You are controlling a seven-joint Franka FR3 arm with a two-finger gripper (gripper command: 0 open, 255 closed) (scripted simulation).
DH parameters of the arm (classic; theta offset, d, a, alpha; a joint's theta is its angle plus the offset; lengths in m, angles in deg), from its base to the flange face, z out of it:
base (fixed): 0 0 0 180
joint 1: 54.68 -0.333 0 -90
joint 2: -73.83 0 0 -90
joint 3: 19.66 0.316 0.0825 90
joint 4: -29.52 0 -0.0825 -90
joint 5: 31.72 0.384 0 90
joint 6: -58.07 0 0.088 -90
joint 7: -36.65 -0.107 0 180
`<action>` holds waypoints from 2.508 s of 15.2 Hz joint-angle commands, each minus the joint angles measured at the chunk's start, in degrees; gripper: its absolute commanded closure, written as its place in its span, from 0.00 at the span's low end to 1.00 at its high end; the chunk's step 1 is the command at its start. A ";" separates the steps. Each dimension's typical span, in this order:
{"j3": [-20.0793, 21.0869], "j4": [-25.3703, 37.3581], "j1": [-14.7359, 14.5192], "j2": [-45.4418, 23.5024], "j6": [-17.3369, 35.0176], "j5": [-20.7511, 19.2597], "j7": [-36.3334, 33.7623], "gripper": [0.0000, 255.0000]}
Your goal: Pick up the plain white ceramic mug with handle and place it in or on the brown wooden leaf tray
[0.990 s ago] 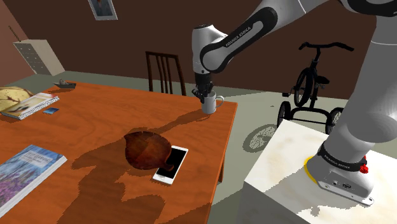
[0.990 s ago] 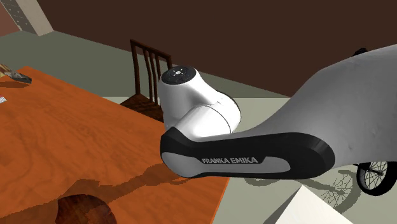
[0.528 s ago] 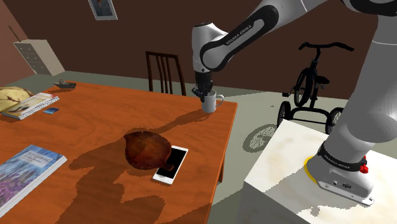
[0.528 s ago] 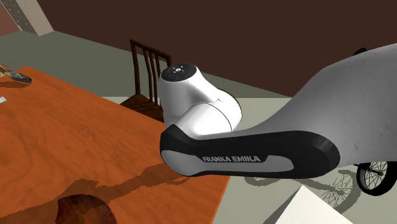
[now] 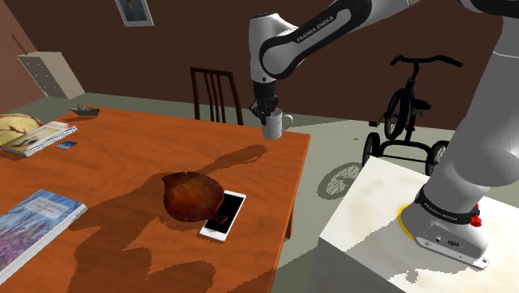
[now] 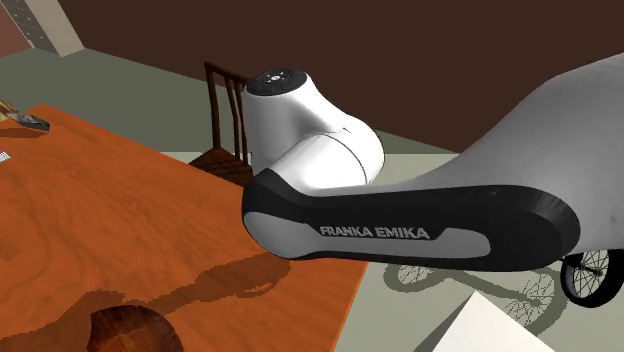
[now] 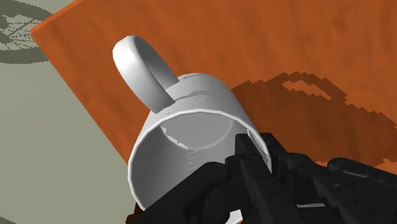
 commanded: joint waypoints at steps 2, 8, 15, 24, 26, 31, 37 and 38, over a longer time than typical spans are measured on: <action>0.01 1.23 0.08 1.08 -2.29 0.38 0.36 1.00; 0.05 4.19 0.12 2.53 -6.65 0.86 0.79 1.00; 3.02 8.99 -3.54 0.19 -9.50 -0.36 -6.14 1.00; 7.33 21.22 -11.13 -8.02 -14.68 -4.15 -18.40 1.00; 8.03 24.91 -13.10 -10.51 -16.24 -5.23 -20.96 1.00; 9.18 36.30 -18.80 -17.94 -21.07 -8.19 -26.80 1.00; 9.19 57.18 -27.79 -30.56 -30.03 -12.13 -31.99 1.00; 8.74 67.55 -31.50 -36.42 -34.49 -13.51 -32.74 1.00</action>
